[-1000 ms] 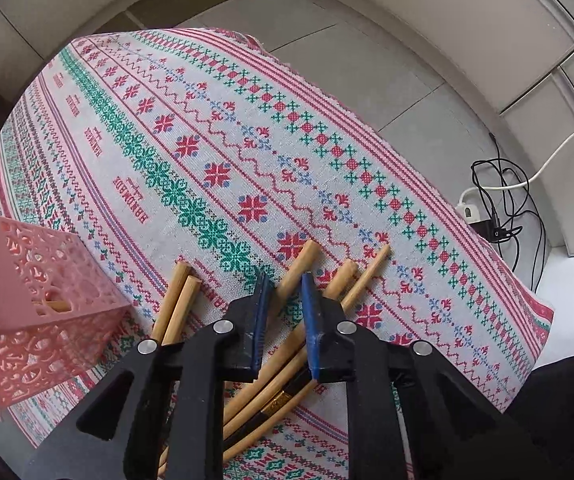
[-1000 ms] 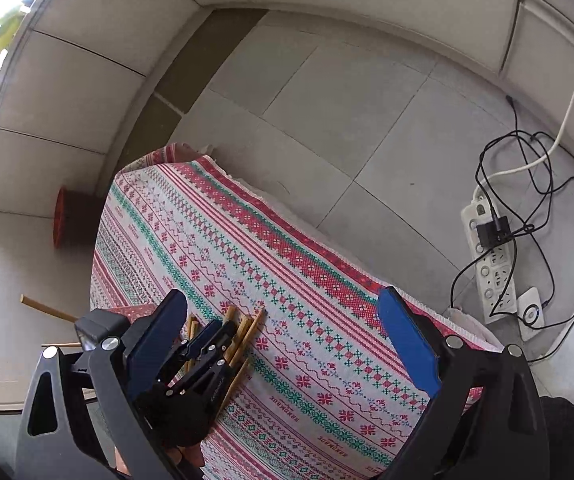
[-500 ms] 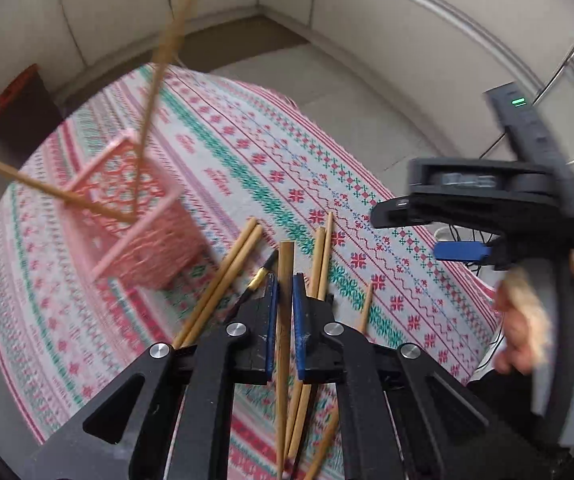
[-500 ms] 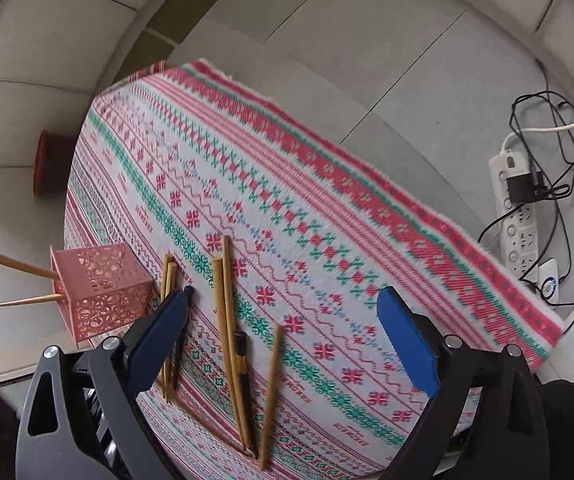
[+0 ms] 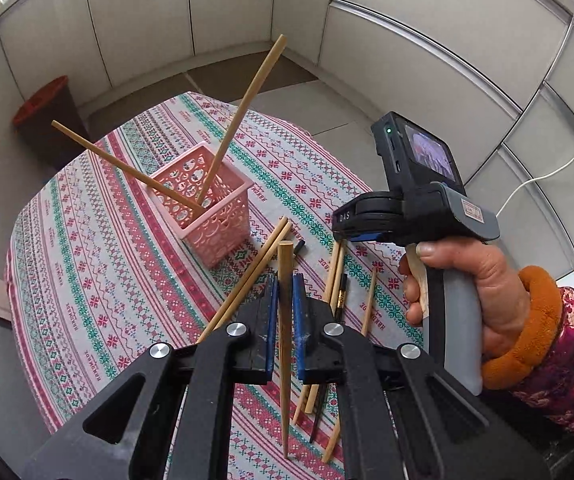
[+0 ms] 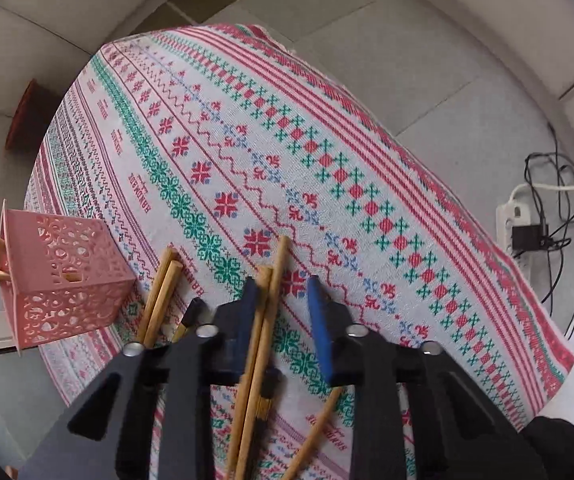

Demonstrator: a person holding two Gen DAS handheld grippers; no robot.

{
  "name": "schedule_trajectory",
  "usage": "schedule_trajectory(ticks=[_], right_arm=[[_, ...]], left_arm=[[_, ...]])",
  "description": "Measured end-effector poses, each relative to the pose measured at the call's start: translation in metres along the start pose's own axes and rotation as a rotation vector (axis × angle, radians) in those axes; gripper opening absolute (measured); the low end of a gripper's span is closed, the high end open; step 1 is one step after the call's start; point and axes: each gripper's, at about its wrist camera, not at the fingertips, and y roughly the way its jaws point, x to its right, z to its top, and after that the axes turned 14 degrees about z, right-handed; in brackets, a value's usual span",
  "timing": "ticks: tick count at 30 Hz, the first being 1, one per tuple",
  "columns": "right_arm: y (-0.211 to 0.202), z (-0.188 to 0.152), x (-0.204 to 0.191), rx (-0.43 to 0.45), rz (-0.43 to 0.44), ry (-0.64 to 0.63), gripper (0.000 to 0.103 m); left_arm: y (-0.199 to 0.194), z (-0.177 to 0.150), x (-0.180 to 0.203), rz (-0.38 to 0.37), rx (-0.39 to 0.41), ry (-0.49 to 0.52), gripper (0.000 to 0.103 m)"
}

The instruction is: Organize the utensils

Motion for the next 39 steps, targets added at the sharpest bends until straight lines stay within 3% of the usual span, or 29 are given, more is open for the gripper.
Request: schedule_trajectory(ticks=[3, 6, 12, 24, 33, 39], right_arm=[[-0.004, 0.003, 0.007, 0.005, 0.058, 0.030, 0.007], [-0.021, 0.006, 0.006, 0.008, 0.124, 0.028, 0.006], [-0.080, -0.011, -0.019, 0.028, 0.245, -0.105, 0.006], [-0.175, -0.056, -0.064, 0.150, 0.331, -0.401, 0.006], [-0.243, -0.069, -0.091, 0.283, 0.396, -0.515, 0.006], [-0.286, -0.063, -0.106, 0.387, 0.436, -0.536, 0.006]], left_arm=[[-0.005, 0.002, -0.002, 0.004, 0.004, -0.007, 0.007], [-0.011, 0.003, -0.001, -0.002, 0.021, -0.008, 0.007], [-0.037, 0.007, 0.002, -0.007, 0.089, -0.009, 0.007], [-0.098, 0.008, -0.002, -0.004, 0.247, -0.031, 0.007], [-0.146, 0.022, -0.030, 0.022, 0.387, -0.128, 0.007], [-0.194, 0.032, -0.066, 0.043, 0.533, -0.269, 0.007]])
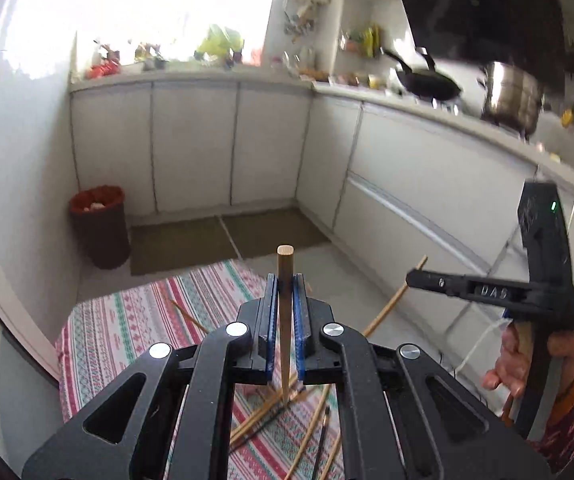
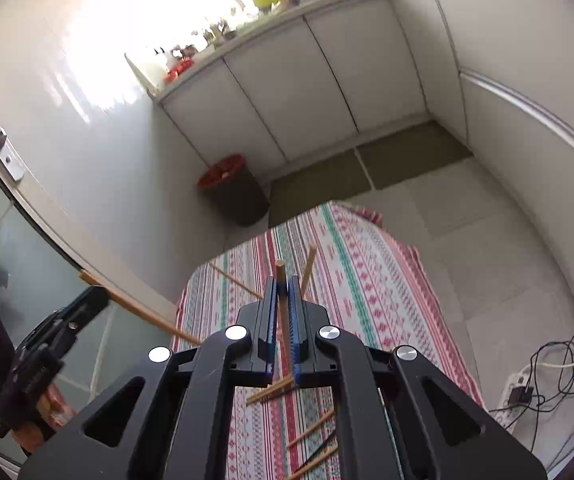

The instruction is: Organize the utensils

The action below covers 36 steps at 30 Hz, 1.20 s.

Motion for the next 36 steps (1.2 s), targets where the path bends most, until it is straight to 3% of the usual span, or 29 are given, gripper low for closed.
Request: schedule_trajectory(ticks=[7, 14, 19, 23, 24, 31, 36], right_arm=[[0.007, 0.032, -0.018, 0.088, -0.001, -0.032, 0.006], [0.042, 0.048, -0.023, 0.151, -0.032, -0.070, 0.006], [0.082, 0.052, -0.011, 0.141, -0.050, -0.086, 0.006], [0.114, 0.048, 0.005, 0.060, -0.041, -0.059, 0.018], [0.117, 0.047, 0.007, 0.057, -0.039, -0.051, 0.025], [0.104, 0.044, 0.013, 0.099, -0.052, -0.026, 0.046], [0.099, 0.041, 0.016, 0.088, -0.058, -0.017, 0.047]], left_arm=[[-0.018, 0.027, -0.013, 0.021, 0.100, -0.086, 0.007], [0.036, 0.027, -0.007, 0.105, 0.067, -0.104, 0.006], [0.065, 0.026, -0.004, 0.118, 0.036, -0.094, 0.006], [0.074, 0.024, -0.004, 0.116, 0.022, -0.089, 0.006], [0.076, 0.023, -0.004, 0.115, 0.017, -0.091, 0.006], [0.086, 0.022, -0.009, 0.121, -0.011, -0.099, 0.006], [0.105, 0.012, -0.010, 0.114, -0.054, -0.112, 0.007]])
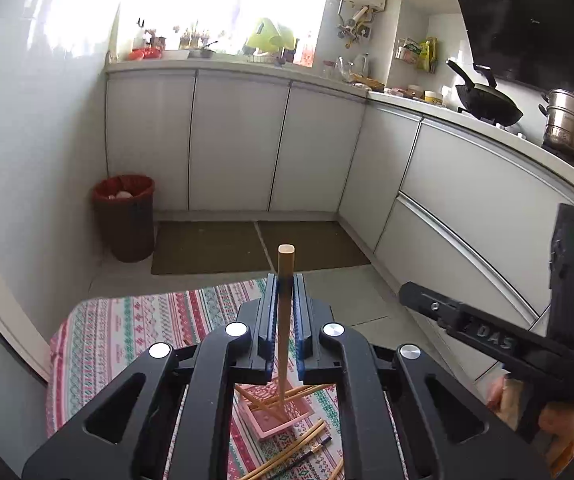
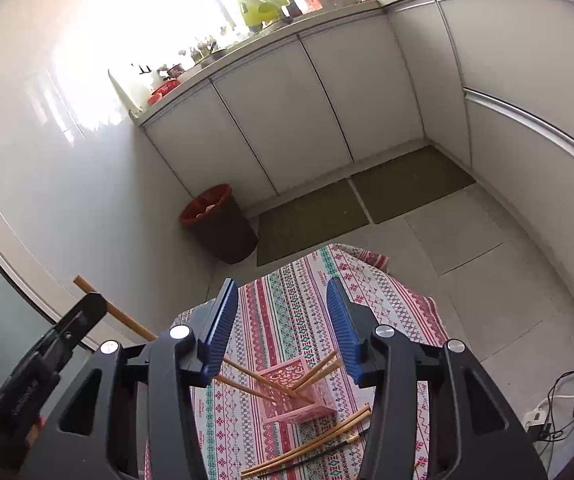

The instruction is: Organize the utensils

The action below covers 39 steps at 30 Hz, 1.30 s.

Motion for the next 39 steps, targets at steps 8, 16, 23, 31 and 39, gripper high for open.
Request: schedule_trajectory(ticks=[8, 16, 23, 31, 39], right_arm=[[-0.010, -0.005, 0.004, 0.007, -0.008, 0.003, 0.061], [-0.017, -0.010, 0.017, 0.006, -0.030, 0.052, 0.073], [-0.027, -0.021, 0.052, -0.009, -0.115, 0.130, 0.082], [-0.043, -0.056, 0.137, -0.097, -0.270, 0.332, 0.086], [-0.063, -0.089, 0.188, -0.174, -0.394, 0.452, 0.091]], left_arm=[[0.011, -0.009, -0.001, 0.025, -0.044, 0.000, 0.036], [0.001, -0.011, 0.009, 0.023, -0.037, 0.041, 0.050], [0.004, -0.031, 0.032, -0.021, -0.095, 0.171, 0.071], [0.031, -0.070, 0.067, -0.049, -0.242, 0.299, 0.083], [0.060, -0.124, 0.121, -0.139, -0.449, 0.449, 0.092]])
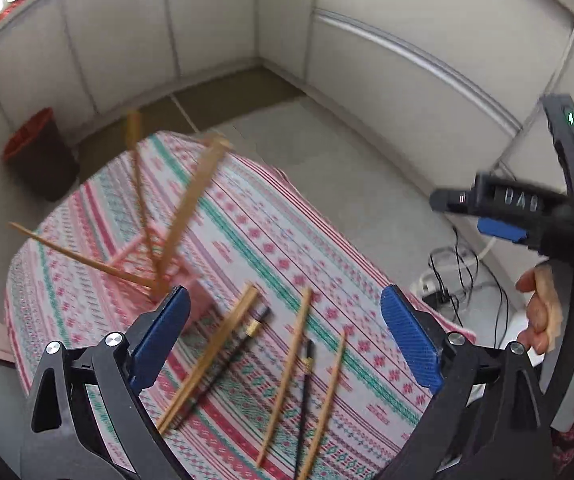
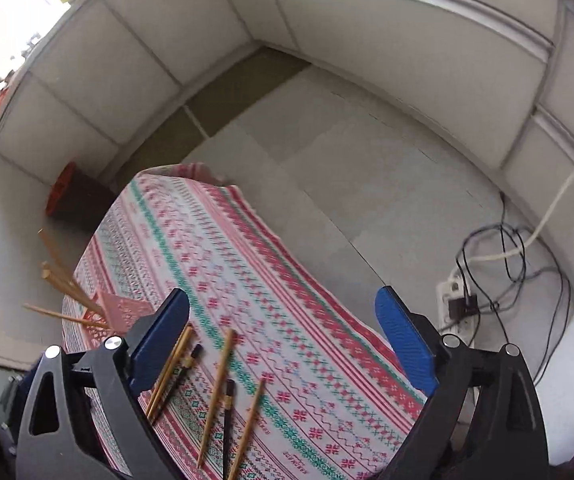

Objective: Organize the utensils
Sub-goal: 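Grasp another chopstick with the left gripper while the right gripper reaches toward the pile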

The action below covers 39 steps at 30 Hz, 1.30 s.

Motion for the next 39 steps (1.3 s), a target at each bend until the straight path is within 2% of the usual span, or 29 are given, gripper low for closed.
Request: schedule_trajectory(ticks=[5, 9, 11, 13, 18, 20, 21, 25, 30, 39], right_arm=[[-0.003, 0.001, 0.033, 0.000, -0.011, 0.115, 0.091], [-0.005, -0.002, 0.039, -0.015, -0.008, 0.130, 0.091], [-0.001, -0.005, 0.040, -0.025, -0.013, 0.136, 0.091], [0.004, -0.008, 0.042, -0.045, -0.008, 0.151, 0.091], [0.011, -0.013, 0.048, -0.070, -0.007, 0.195, 0.091], [0.013, -0.013, 0.049, -0.071, -0.013, 0.198, 0.091], [0.013, -0.014, 0.050, -0.073, -0.012, 0.201, 0.091], [0.018, -0.015, 0.051, -0.089, -0.016, 0.210, 0.091], [0.033, -0.026, 0.042, -0.138, -0.032, 0.177, 0.091], [0.097, -0.082, -0.001, -0.328, -0.106, -0.031, 0.091]], left_arm=[[0.047, -0.005, 0.030, -0.026, -0.129, 0.050, 0.091], [0.091, -0.009, 0.031, -0.089, -0.243, 0.013, 0.087], [0.109, -0.009, 0.031, -0.112, -0.286, 0.000, 0.069], [0.122, -0.009, 0.033, -0.138, -0.318, -0.020, 0.061], [0.145, -0.010, 0.033, -0.114, -0.335, -0.026, 0.046], [0.153, -0.012, 0.038, -0.116, -0.337, -0.004, 0.034], [0.156, -0.013, 0.040, -0.113, -0.339, 0.005, 0.032], [0.159, -0.016, 0.047, -0.031, -0.303, 0.048, 0.009], [0.144, -0.022, 0.037, 0.014, -0.262, 0.051, 0.006], [0.058, -0.039, -0.015, 0.036, -0.159, 0.004, 0.006]])
